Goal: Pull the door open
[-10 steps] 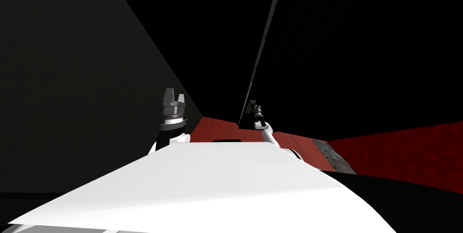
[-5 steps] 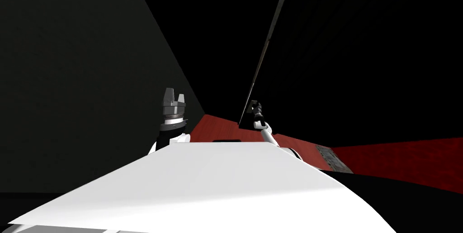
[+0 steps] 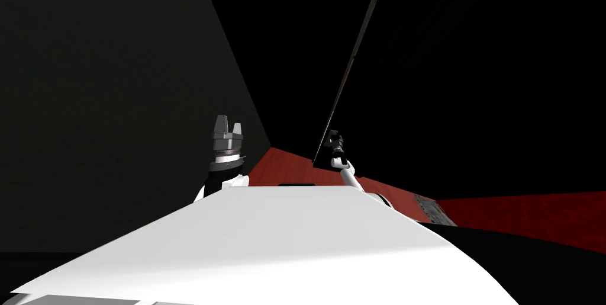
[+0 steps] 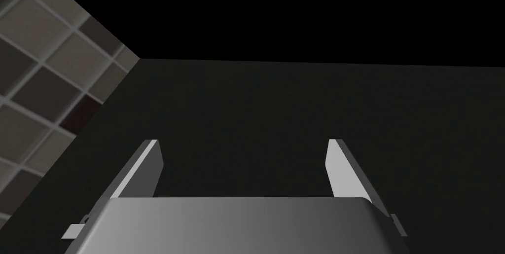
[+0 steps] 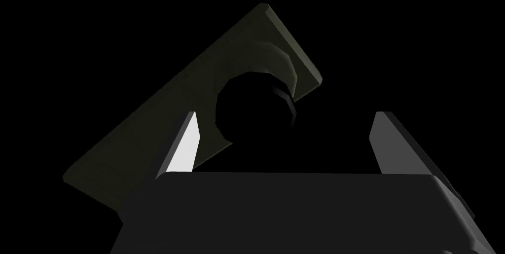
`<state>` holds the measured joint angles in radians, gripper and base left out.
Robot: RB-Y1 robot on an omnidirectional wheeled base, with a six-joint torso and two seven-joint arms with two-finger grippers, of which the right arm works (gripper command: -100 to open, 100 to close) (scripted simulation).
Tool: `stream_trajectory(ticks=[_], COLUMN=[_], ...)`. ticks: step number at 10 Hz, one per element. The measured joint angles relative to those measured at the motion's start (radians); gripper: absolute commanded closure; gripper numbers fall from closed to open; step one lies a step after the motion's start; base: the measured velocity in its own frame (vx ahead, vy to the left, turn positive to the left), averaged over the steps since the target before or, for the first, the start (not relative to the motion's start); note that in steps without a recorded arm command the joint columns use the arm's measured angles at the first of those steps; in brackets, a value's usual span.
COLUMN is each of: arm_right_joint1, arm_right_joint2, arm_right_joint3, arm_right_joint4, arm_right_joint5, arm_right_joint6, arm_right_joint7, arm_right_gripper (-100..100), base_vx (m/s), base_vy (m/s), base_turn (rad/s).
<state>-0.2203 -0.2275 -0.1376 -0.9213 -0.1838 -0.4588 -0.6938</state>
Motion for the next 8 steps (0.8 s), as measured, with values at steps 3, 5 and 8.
stream_trajectory(ticks=[3, 5, 8], arm_right_joint1=[-0.007, -0.009, -0.014], arm_right_joint2=[0.015, 0.024, 0.034], arm_right_joint3=[-0.013, -0.021, -0.031], arm_right_joint4=[-0.003, -0.009, -0.009], arm_right_joint5=[-0.069, -0.117, -0.169], arm_right_joint6=[0.011, 0.021, 0.028], arm_right_joint7=[-0.083, -0.139, -0.208], arm_right_gripper=[-100, -100, -100], base_vx=[-0.097, -0.108, -0.063], base_vy=[-0.033, -0.032, -0.022], base_turn=[0.125, 0.109, 0.066])
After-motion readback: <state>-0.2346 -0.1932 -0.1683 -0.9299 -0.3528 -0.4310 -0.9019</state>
